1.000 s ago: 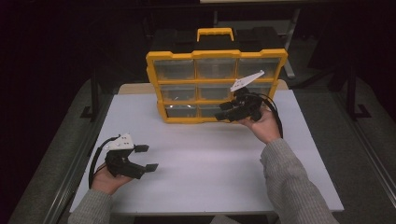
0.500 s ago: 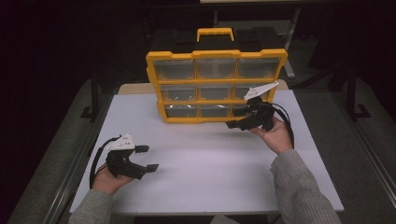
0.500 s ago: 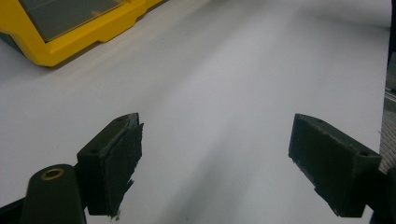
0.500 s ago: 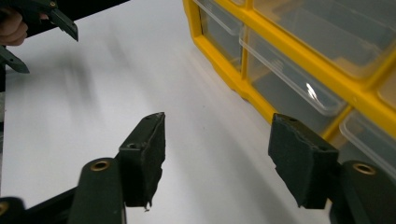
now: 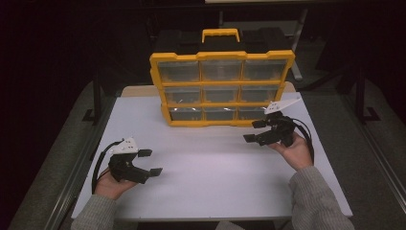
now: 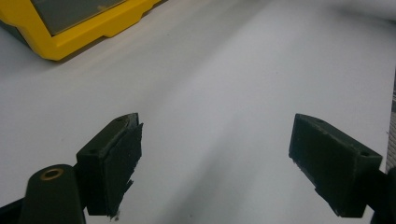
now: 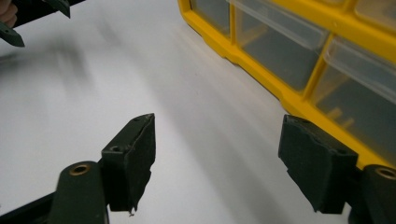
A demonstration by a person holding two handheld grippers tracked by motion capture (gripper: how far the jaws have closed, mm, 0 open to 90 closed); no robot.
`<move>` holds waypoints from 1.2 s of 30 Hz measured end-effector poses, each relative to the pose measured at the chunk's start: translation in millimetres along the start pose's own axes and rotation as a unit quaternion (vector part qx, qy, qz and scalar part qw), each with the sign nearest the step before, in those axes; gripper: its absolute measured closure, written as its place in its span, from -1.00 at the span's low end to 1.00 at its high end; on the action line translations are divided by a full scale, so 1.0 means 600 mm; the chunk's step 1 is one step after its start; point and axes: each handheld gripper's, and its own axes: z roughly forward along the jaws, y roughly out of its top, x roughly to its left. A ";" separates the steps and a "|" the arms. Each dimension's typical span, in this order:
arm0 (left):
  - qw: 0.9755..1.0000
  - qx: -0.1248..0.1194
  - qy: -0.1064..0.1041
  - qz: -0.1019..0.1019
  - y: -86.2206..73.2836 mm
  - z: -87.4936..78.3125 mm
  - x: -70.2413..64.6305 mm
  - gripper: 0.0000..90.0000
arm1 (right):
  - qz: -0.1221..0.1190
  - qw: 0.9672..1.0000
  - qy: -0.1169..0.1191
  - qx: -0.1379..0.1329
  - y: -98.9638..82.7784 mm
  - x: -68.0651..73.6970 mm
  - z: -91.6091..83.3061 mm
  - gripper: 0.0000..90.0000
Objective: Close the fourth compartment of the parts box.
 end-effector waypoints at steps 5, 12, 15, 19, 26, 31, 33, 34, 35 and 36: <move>1.000 -0.005 0.001 -0.001 0.000 -0.003 0.002 -0.64 | 0.010 1.000 -0.005 -0.005 -0.022 0.001 -0.011 -0.45; 1.000 -0.003 0.003 0.002 -0.001 -0.004 0.003 -0.64 | 0.011 1.000 -0.017 -0.006 -0.043 0.006 -0.026 -0.48; 1.000 -0.002 0.003 -0.006 -0.003 -0.004 0.001 -0.64 | 0.015 1.000 -0.018 -0.009 -0.053 0.007 -0.031 -0.51; 1.000 -0.003 0.003 -0.007 -0.004 -0.003 0.000 -0.64 | 0.023 0.999 -0.022 -0.004 -0.070 0.009 -0.034 -0.53; 1.000 -0.004 0.001 0.000 -0.004 -0.004 -0.001 -0.64 | 0.036 0.999 -0.025 0.004 -0.096 0.010 -0.042 -0.54; 1.000 -0.003 -0.001 0.001 -0.006 -0.005 -0.003 -0.64 | 0.040 0.999 -0.034 0.003 -0.111 0.014 -0.048 -0.55; 1.000 -0.001 -0.002 0.002 -0.007 -0.003 -0.003 -0.64 | 0.043 0.998 -0.035 0.000 -0.116 0.014 -0.051 -0.55; 1.000 0.001 -0.003 0.004 -0.007 -0.003 -0.003 -0.64 | 0.045 0.998 -0.035 -0.002 -0.119 0.014 -0.053 -0.55; 1.000 -0.001 -0.004 0.001 -0.008 -0.002 -0.004 -0.64 | 0.046 0.998 -0.037 -0.004 -0.121 0.014 -0.054 -0.55; 1.000 -0.001 -0.005 0.002 -0.008 -0.002 -0.005 -0.64 | 0.045 0.998 -0.037 -0.005 -0.123 0.014 -0.056 -0.55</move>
